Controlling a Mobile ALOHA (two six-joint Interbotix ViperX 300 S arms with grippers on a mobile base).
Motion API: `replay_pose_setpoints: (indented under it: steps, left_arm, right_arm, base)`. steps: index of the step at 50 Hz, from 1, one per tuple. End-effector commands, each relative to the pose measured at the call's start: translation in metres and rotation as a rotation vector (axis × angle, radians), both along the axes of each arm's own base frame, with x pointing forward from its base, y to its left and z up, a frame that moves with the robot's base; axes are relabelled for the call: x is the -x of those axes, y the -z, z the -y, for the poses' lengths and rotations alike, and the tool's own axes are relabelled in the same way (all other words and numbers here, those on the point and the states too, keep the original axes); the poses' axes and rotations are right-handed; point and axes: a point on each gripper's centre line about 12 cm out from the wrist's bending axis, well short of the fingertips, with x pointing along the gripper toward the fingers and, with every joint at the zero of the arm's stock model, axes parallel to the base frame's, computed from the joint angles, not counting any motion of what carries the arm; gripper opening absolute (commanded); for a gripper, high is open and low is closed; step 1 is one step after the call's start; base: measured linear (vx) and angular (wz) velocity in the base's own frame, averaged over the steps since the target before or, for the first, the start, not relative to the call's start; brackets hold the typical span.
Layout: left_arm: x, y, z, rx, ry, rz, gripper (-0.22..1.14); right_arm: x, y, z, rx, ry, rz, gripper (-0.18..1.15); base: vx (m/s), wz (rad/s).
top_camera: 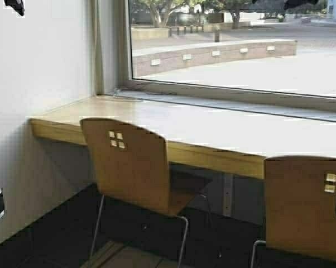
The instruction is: Push the chairs under the table
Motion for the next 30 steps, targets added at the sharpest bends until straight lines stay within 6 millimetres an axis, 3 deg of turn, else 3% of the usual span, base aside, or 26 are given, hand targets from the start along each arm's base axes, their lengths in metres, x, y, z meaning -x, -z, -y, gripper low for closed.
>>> replay_pose_setpoints:
  steps: [1,20,30]
  left_arm:
    - [-0.005,-0.005,-0.001,0.019,-0.014,0.016,0.87]
    - [-0.01,-0.004,-0.001,0.028,-0.028,0.021,0.87]
    - [-0.008,-0.005,-0.002,0.027,-0.028,0.03,0.87]
  right_arm:
    - [0.003,-0.026,0.001,-0.017,-0.001,0.064,0.97]
    - [0.007,-0.017,0.001,-0.017,-0.001,0.035,0.97]
    - [0.006,-0.015,0.001,-0.017,0.0,0.027,0.97]
  base:
    - [-0.34,0.34]
    - [-0.33,0.43]
    - [-0.39,0.17]
